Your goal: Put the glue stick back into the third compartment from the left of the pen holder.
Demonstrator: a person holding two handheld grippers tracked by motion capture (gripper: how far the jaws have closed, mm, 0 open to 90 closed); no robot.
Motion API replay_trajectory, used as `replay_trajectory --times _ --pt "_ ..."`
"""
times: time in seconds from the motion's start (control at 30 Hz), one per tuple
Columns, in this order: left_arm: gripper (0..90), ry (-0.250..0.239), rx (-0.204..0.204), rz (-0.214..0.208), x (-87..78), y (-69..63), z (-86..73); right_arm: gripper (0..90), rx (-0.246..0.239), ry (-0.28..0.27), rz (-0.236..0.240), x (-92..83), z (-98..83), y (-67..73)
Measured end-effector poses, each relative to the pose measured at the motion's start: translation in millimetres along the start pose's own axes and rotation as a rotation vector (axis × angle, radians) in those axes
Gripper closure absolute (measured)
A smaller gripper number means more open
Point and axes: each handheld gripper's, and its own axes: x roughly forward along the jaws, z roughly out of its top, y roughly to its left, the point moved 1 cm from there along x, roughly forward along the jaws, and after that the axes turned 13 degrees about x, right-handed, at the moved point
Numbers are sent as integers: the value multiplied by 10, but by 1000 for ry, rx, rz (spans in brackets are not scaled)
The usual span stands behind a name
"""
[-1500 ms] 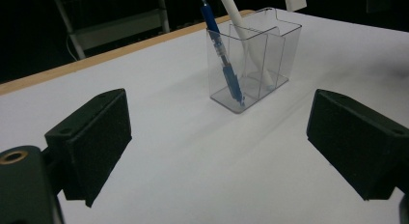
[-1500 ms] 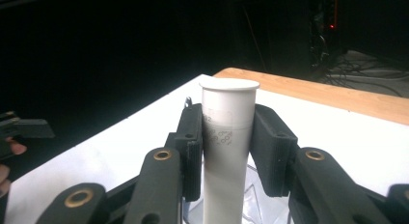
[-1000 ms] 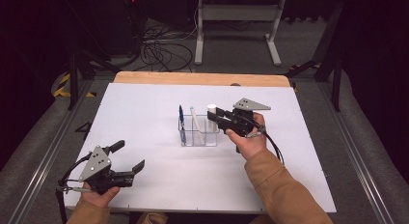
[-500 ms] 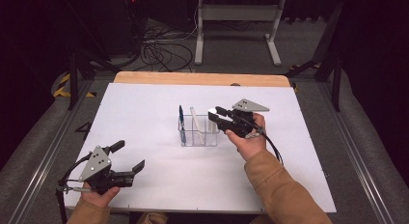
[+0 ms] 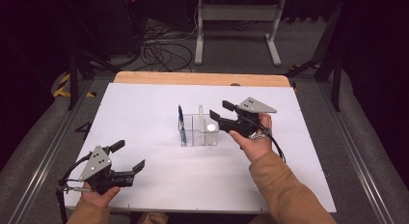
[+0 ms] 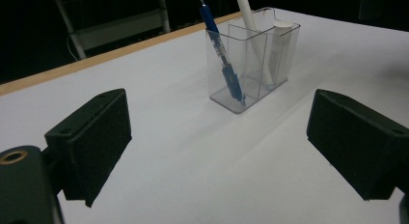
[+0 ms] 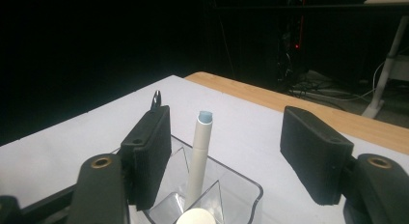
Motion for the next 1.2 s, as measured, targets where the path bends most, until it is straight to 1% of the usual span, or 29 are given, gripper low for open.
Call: replay_trajectory --times 0.1,0.2,0.27,0.4,0.53,0.67,0.73,0.8,0.97,1.1,1.2 --pt "93 -1 -1 0 -2 6 -2 348 -6 -8 11 -33 24 17" --pt "92 -3 -4 1 -7 4 -1 335 -23 -16 19 -81 55 36" --pt "92 -6 -1 2 -11 6 2 317 -33 -20 32 -121 76 44" --pt "89 -10 -4 -2 -15 8 2 305 -57 -37 38 -232 114 51" --pt "88 -10 -2 -3 -21 2 7 298 -58 -53 37 -328 148 43" --pt "88 -14 -5 -1 -14 5 4 295 -60 -59 38 -381 166 27" --pt "88 -14 -5 -1 -14 6 4 295 -60 -60 35 -399 171 20" --pt "87 -15 -5 -3 -18 7 5 295 -63 -58 43 -417 174 20" --pt "84 -24 -8 -8 -32 12 4 287 -105 -54 46 -503 180 41" --pt "70 -33 -6 -17 -44 12 11 258 -124 -27 59 -603 162 56" --pt "67 -32 -5 -18 -41 7 14 253 -124 -19 69 -684 134 58"
